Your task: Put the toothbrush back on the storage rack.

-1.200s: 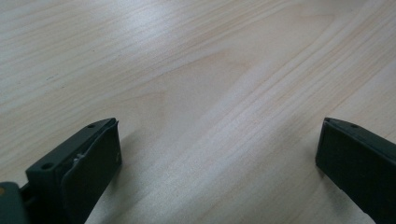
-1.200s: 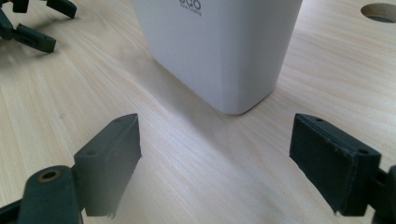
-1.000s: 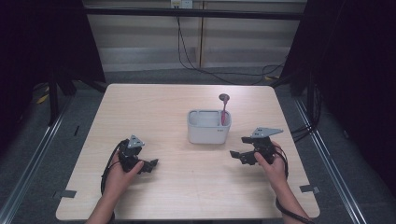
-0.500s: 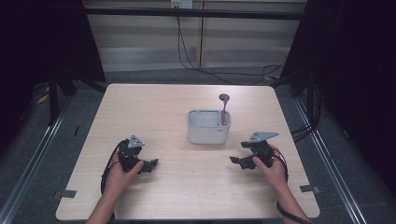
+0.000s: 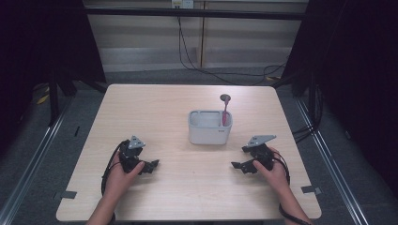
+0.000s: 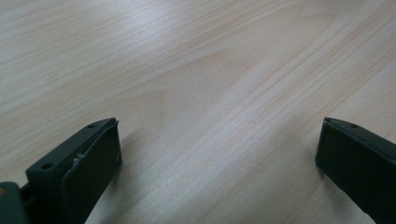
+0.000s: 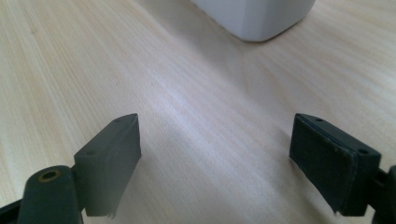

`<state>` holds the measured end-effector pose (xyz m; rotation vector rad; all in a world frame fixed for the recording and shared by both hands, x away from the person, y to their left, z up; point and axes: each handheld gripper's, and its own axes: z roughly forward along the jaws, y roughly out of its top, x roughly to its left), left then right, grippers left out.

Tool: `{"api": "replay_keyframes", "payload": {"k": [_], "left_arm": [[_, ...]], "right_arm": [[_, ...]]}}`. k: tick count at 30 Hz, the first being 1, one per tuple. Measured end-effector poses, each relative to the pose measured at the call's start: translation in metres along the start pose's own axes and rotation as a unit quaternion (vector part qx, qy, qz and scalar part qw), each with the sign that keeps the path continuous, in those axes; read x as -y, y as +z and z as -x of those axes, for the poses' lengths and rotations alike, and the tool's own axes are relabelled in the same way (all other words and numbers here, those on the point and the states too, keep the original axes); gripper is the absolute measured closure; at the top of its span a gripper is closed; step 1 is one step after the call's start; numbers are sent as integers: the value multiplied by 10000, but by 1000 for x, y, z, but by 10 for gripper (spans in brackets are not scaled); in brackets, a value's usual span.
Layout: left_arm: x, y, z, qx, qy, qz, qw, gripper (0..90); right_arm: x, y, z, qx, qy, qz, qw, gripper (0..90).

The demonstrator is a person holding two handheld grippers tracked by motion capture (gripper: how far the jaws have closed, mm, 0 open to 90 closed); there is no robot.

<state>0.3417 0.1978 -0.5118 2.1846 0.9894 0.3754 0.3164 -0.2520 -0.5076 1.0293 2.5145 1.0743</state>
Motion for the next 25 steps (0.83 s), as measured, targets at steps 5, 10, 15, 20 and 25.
{"api": "replay_keyframes", "payload": {"k": [5,10,15,20,25], "left_arm": [[0,0,0,1,3,-2,10000,0],[0,0,0,-3,1,2,10000,0],[0,0,0,-1,-3,1,10000,0],[0,0,0,1,-1,0,10000,0],[0,0,0,0,-2,0,10000,0]], "right_arm": [[0,1,-3,26,-107,-30,9999,152],[2,2,-5,99,-233,0,9997,142],[6,2,-5,92,-213,157,9996,135],[6,2,-5,89,-214,149,9996,135],[6,2,-5,86,-217,149,9996,132]]}}
